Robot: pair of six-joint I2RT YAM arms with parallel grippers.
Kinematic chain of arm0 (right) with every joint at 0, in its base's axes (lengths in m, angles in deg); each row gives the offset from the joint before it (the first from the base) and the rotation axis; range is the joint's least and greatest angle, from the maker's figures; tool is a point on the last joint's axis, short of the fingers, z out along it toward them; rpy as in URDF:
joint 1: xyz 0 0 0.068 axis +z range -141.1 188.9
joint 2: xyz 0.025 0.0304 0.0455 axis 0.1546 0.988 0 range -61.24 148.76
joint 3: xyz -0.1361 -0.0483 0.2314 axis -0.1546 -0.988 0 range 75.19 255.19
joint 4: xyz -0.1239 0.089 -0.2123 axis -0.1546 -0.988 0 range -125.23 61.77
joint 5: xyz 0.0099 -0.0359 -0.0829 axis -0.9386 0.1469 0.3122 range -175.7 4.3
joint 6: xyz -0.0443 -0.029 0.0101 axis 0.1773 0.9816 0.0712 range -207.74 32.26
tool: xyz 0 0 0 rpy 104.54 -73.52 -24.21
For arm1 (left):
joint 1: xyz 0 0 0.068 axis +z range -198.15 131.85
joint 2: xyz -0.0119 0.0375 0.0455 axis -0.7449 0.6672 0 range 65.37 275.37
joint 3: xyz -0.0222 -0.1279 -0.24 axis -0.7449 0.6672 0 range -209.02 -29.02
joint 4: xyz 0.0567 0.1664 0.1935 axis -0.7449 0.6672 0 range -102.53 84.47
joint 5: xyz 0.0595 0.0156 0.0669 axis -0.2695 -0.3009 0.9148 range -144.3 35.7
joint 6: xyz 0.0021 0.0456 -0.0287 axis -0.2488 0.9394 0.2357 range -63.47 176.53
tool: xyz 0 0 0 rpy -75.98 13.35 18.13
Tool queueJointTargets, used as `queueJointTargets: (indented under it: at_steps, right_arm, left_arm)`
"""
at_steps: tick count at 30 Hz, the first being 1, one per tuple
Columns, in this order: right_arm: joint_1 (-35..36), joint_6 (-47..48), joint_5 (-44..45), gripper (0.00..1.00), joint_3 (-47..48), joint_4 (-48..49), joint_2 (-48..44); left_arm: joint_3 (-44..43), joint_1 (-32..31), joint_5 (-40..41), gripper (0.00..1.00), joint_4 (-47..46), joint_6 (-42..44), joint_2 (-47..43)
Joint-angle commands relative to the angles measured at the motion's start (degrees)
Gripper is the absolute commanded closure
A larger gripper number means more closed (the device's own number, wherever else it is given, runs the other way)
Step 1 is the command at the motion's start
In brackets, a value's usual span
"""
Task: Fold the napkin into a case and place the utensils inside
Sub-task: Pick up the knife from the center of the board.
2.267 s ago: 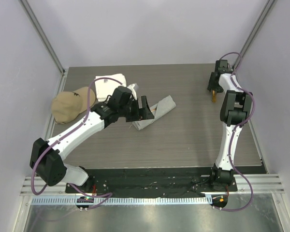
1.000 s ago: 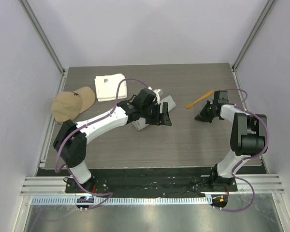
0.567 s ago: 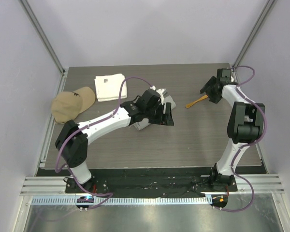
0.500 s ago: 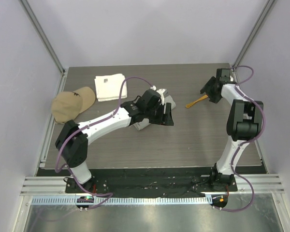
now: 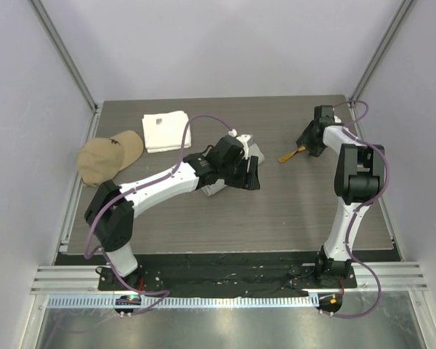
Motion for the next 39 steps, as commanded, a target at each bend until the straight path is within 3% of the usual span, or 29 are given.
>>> queueJointTargets:
  at_steps: [1,7,14,22,24,26,33,39]
  right_arm:
    - [2.87,-5.50,6.46,0.43,2.99,-5.00,1.31]
    - [7.61,-10.25,14.81,0.44,15.98,-19.67,10.44]
    - [9.37,-14.30,18.94,0.54,19.08,-27.66,13.44]
    - [9.11,-11.50,17.98,0.76,15.05,-27.51,15.03]
    - [8.76,-9.49,17.37,0.91,14.70,-26.81,14.77]
    - [8.76,-8.25,15.00,0.99,13.30,-24.62,12.76]
    - [8.32,-4.47,1.12,0.99,-5.07,-14.86,1.25]
    - [8.06,-3.85,-6.44,0.99,-16.49,-10.91,-6.23]
  left_arm:
    - [-1.85,-0.41,1.50,0.39,-1.90,1.32,0.49]
    - [-1.42,-0.41,2.56,0.39,-1.28,1.49,-0.91]
    - [0.52,-0.50,3.78,0.39,-1.46,1.23,-3.73]
    - [1.66,-0.41,3.35,0.39,-2.51,0.61,-5.14]
    - [1.75,-0.50,2.56,0.39,-2.60,0.79,-4.96]
    - [1.66,-0.58,2.47,0.39,-2.60,1.66,-4.79]
    - [-0.70,-3.74,8.25,0.27,-4.35,5.79,-1.72]
    - [-7.74,-7.44,13.72,0.40,-5.50,8.26,8.30]
